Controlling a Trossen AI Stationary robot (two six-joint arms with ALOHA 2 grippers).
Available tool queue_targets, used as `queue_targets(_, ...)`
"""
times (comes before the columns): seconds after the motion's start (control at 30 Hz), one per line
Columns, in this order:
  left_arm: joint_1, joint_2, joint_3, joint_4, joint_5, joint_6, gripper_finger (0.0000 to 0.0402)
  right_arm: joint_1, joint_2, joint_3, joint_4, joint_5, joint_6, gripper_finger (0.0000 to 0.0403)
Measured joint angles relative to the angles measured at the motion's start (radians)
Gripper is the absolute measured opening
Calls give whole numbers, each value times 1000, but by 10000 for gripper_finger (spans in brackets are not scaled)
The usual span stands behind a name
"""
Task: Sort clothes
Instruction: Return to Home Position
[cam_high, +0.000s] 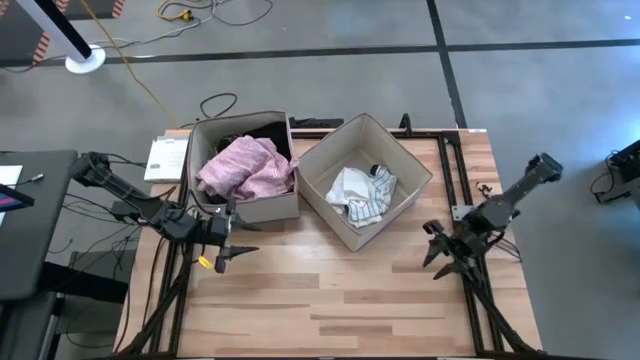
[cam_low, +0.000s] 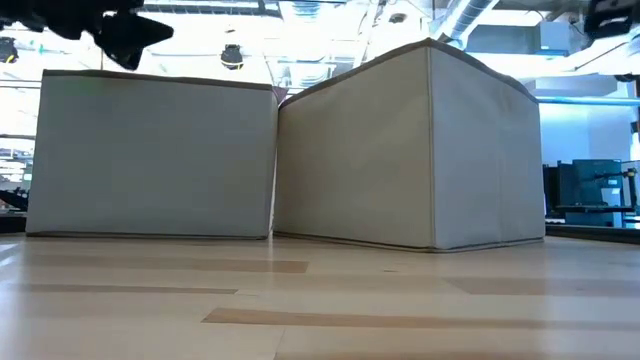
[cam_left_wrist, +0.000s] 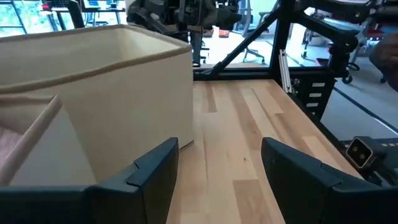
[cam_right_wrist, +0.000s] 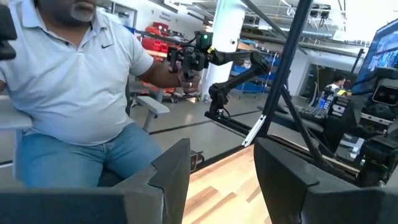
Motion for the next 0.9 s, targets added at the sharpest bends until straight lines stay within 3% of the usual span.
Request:
queue_targets(0.33, 84, -191, -116, -3, 16, 47, 224, -325, -9, -93, 75, -285, 83, 191)
queue_targets(0.47, 110, -312, -181, -7, 151, 6, 224, -421, -9, -109, 62, -340, 116, 191)
queue_targets(0.7, 114, -494, -250, 25, 280, -25, 224, -563, -10, -110, 68, -450, 114, 172)
queue_targets(0.8, 115, -538, -245, 94, 426, -13, 224, -620, -9, -110, 62, -478, 114, 162)
queue_targets(0.9, 114, -557, -248, -33, 507, -55, 224, -663, -8, -110, 61, -520, 129, 153)
